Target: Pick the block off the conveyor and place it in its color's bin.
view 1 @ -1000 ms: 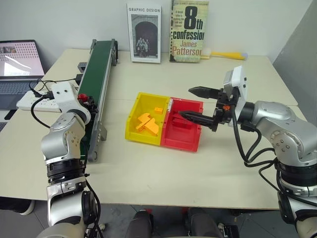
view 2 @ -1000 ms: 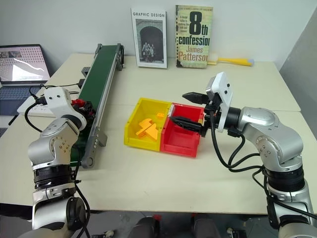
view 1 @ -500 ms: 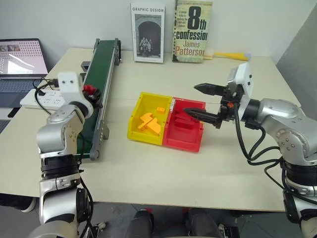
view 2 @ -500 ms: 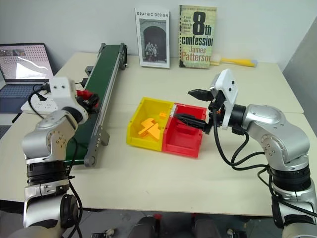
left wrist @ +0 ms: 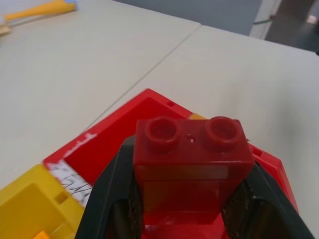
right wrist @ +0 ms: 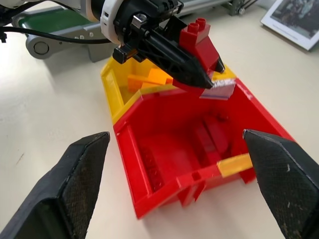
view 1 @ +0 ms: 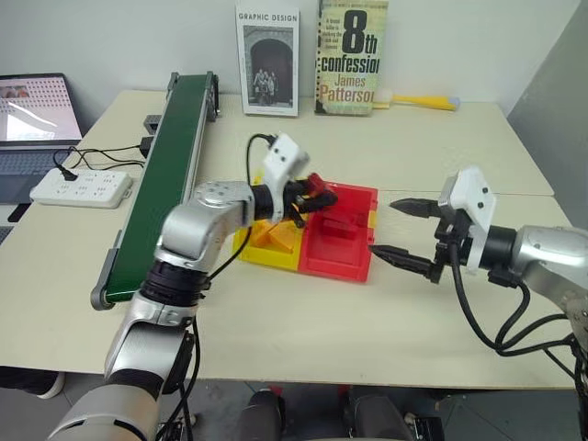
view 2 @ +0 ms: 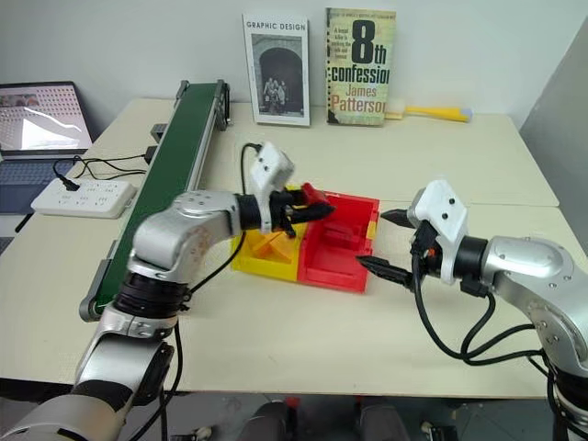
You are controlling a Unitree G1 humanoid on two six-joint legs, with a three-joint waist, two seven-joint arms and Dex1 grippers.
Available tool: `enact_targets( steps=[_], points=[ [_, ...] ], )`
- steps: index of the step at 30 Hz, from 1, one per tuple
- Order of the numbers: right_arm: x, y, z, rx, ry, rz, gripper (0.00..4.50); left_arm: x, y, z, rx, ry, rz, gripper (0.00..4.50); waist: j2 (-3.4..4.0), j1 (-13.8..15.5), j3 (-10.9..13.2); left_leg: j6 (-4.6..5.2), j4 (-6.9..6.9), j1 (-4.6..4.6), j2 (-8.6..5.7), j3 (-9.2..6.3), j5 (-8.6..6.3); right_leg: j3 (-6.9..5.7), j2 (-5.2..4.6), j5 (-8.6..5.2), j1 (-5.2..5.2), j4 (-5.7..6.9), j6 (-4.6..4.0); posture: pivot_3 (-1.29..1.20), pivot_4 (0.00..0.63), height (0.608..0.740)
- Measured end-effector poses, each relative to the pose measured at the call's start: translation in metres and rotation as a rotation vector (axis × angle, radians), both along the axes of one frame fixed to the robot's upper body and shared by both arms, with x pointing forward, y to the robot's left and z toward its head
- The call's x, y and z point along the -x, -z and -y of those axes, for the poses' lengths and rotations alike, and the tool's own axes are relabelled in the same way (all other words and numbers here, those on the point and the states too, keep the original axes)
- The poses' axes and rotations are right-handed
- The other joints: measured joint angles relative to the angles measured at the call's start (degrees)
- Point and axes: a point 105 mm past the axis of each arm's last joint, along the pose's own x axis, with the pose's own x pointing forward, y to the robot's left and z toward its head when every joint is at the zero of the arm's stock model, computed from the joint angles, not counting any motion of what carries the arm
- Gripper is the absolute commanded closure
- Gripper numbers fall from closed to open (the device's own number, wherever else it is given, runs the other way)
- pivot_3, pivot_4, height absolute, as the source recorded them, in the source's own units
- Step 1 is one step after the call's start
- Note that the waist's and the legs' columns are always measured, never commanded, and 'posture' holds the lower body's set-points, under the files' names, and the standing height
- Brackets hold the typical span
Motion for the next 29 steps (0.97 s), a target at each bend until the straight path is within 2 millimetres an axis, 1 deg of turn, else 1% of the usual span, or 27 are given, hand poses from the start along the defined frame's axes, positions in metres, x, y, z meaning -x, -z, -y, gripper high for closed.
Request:
enact_targets(
  steps=[2,4,5,6,7,10,11,15,16,18,20,22,23,27,29],
  points=[
    [0.004,0.005,0.002,0.007,0.029,-0.007,0.00,0.001,0.006,0.006,-0.010,0.044,-0.008,2.97,0.00,0.1,0.0,0.04,0.01,0.00,-0.01,0.00,-0.02,0.03,0.01,0.00,0.00,0.00,0.00,0.00,0.150,0.740],
    [0.006,0.006,0.004,0.005,0.055,-0.005,0.00,0.003,0.011,0.012,-0.010,0.083,-0.017,2.27,0.00,0.1,0.0,0.05,0.03,-0.01,-0.04,0.00,-0.02,0.06,0.00,0.00,0.02,0.00,0.00,0.00,0.150,0.740],
    [0.007,0.006,0.006,0.001,0.074,0.001,0.00,0.003,0.013,0.015,-0.018,0.102,-0.017,2.21,0.00,0.1,0.0,0.06,0.04,-0.01,-0.04,0.00,-0.02,0.05,0.00,0.00,0.03,-0.01,0.00,0.00,0.150,0.740],
    [0.007,0.006,0.007,-0.002,0.084,0.002,0.00,0.003,0.014,0.016,-0.018,0.110,-0.017,2.01,0.00,0.1,0.0,0.08,0.04,-0.01,-0.05,-0.01,-0.03,0.03,0.00,0.00,0.03,-0.01,0.00,0.00,0.150,0.740],
    [0.008,0.007,0.007,-0.008,0.093,-0.001,0.00,0.001,0.014,0.018,-0.021,0.119,-0.010,1.71,0.00,0.1,0.0,0.13,0.04,-0.01,-0.07,-0.01,-0.06,0.04,0.01,0.00,0.03,-0.01,0.00,0.00,0.150,0.740],
    [0.009,0.007,0.008,-0.012,0.112,0.002,0.00,0.000,0.010,0.020,-0.021,0.140,0.000,1.19,0.00,0.1,0.0,0.19,0.03,0.00,-0.44,-0.05,-0.09,0.04,0.00,0.00,0.03,0.00,0.00,0.00,0.150,0.740],
    [0.008,0.006,0.011,-0.014,0.132,0.009,0.00,0.002,0.009,0.023,-0.016,0.158,0.005,0.90,0.00,0.1,0.0,0.20,0.03,0.00,-0.48,-0.08,-0.09,0.05,-0.04,0.00,0.04,-0.01,0.01,0.00,0.150,0.740],
    [0.008,0.008,0.012,-0.013,0.143,0.005,0.00,0.000,0.013,0.021,-0.023,0.162,-0.009,0.15,0.00,0.0,0.0,0.22,0.03,0.00,-0.49,-0.10,-0.09,0.05,-0.04,0.00,0.04,-0.01,0.01,0.00,0.150,0.740],
    [0.008,0.008,0.012,-0.013,0.142,0.006,0.00,-0.001,0.014,0.019,-0.027,0.157,-0.011,0.06,0.00,0.0,0.0,0.23,0.03,0.00,-0.50,-0.11,-0.09,0.05,-0.04,0.00,0.04,0.00,0.01,0.00,0.150,0.740],
    [0.007,0.007,0.013,-0.010,0.140,0.006,0.00,-0.003,0.011,0.014,-0.036,0.149,-0.004,0.06,0.00,0.0,0.0,0.24,0.03,0.00,-0.50,-0.10,-0.09,0.06,-0.04,0.00,0.03,0.00,0.01,0.00,0.150,0.740],
    [0.004,0.005,0.017,0.002,0.130,0.006,0.00,-0.007,0.006,-0.003,-0.075,0.115,0.017,0.06,0.00,-0.2,0.0,0.25,0.02,0.05,-0.51,-0.06,-0.09,0.11,-0.04,0.00,0.03,0.03,0.01,0.00,0.150,0.740],
    [-0.002,0.002,0.023,0.017,0.135,0.020,0.00,-0.013,-0.002,-0.031,-0.116,0.045,0.044,0.06,0.00,-0.4,0.0,0.26,0.00,0.09,-0.51,-0.09,-0.09,0.11,-0.04,0.00,0.03,0.05,0.01,0.00,0.150,0.740],
    [-0.006,0.000,0.025,0.021,0.129,0.026,0.00,-0.013,-0.006,-0.042,-0.131,0.028,0.052,0.06,0.01,-0.4,0.0,0.26,0.00,0.07,-0.51,-0.10,-0.09,0.10,-0.04,0.00,0.02,0.05,0.01,0.00,0.150,0.740],
    [-0.022,-0.005,0.025,0.028,0.071,0.036,0.00,0.001,-0.025,-0.078,-0.185,0.002,0.082,0.06,0.01,-0.6,0.0,0.25,0.01,0.06,-0.50,-0.10,-0.08,0.08,-0.07,-0.01,0.02,0.02,0.01,0.00,0.150,0.740],
    [-0.027,-0.005,0.024,0.032,0.037,0.029,0.00,0.010,-0.030,-0.095,-0.221,-0.002,0.085,0.06,0.01,-0.6,0.0,0.25,0.00,0.06,-0.48,-0.09,-0.08,0.08,-0.08,-0.01,0.01,0.00,0.01,0.00,0.150,0.740]
  ],
)
